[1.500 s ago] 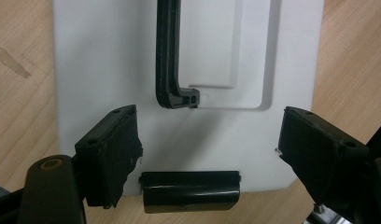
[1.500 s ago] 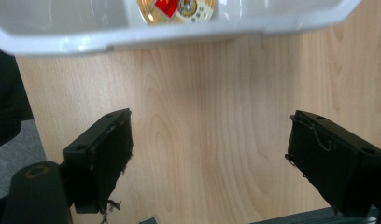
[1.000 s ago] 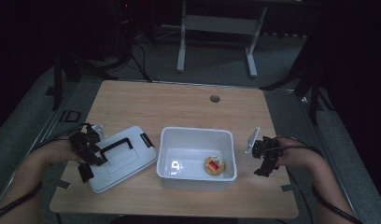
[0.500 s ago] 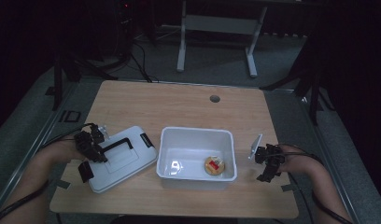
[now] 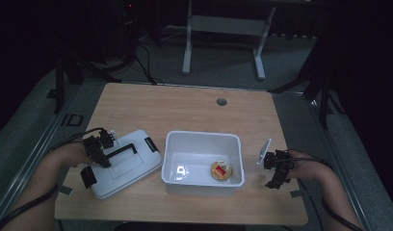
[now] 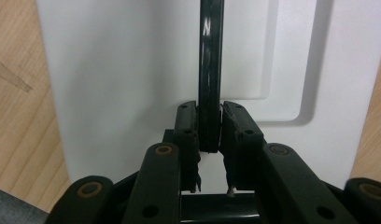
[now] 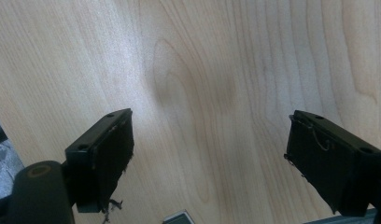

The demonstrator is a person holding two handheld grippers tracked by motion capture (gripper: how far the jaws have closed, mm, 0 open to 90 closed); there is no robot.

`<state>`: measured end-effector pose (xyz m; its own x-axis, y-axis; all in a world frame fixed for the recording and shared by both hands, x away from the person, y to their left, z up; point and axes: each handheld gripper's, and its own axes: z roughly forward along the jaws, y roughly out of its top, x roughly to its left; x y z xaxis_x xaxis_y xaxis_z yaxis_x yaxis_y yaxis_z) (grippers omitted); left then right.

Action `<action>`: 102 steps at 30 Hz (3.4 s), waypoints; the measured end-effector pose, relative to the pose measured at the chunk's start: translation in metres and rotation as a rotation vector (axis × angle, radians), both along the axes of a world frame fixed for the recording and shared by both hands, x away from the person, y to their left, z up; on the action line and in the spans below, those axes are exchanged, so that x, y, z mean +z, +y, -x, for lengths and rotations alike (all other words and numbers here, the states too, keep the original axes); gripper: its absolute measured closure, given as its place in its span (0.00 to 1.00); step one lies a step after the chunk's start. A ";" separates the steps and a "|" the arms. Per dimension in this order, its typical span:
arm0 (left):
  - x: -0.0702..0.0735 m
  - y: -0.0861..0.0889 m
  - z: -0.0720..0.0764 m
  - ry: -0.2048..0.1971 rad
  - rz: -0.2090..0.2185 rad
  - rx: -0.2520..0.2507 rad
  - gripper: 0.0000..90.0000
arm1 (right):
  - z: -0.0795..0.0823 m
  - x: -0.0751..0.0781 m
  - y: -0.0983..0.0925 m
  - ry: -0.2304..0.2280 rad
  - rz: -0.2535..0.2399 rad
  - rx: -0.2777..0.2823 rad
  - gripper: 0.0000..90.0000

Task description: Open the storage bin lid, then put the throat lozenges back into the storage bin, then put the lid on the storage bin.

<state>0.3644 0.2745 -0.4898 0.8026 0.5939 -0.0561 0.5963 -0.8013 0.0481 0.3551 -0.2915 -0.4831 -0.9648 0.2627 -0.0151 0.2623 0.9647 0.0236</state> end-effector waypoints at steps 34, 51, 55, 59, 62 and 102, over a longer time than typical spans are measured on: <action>0.028 0.007 0.004 -0.017 0.076 0.015 0.93 | -0.001 -0.002 -0.003 0.010 -0.009 -0.018 0.16; 0.085 0.009 0.016 -0.052 0.059 -0.024 0.93 | -0.002 0.003 -0.003 0.009 -0.006 -0.022 0.16; 0.102 0.008 0.018 -0.069 0.046 -0.029 0.93 | -0.002 0.004 -0.003 0.009 -0.007 -0.022 0.16; 0.117 0.004 0.021 -0.086 0.033 -0.046 0.93 | -0.002 0.005 -0.003 0.010 -0.008 -0.023 0.16; 0.127 0.000 0.022 -0.098 0.031 -0.061 0.93 | -0.002 0.004 -0.003 0.009 -0.009 -0.021 0.16; 0.166 -0.167 0.004 -0.136 0.127 -0.433 0.93 | 0.002 0.001 -0.004 0.017 0.000 -0.009 0.16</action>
<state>0.3602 0.1075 -0.3237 0.9800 0.1985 0.0165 0.1903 -0.9576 0.2163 0.3527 -0.2952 -0.4817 -0.9626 0.2710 0.0011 0.2710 0.9624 0.0194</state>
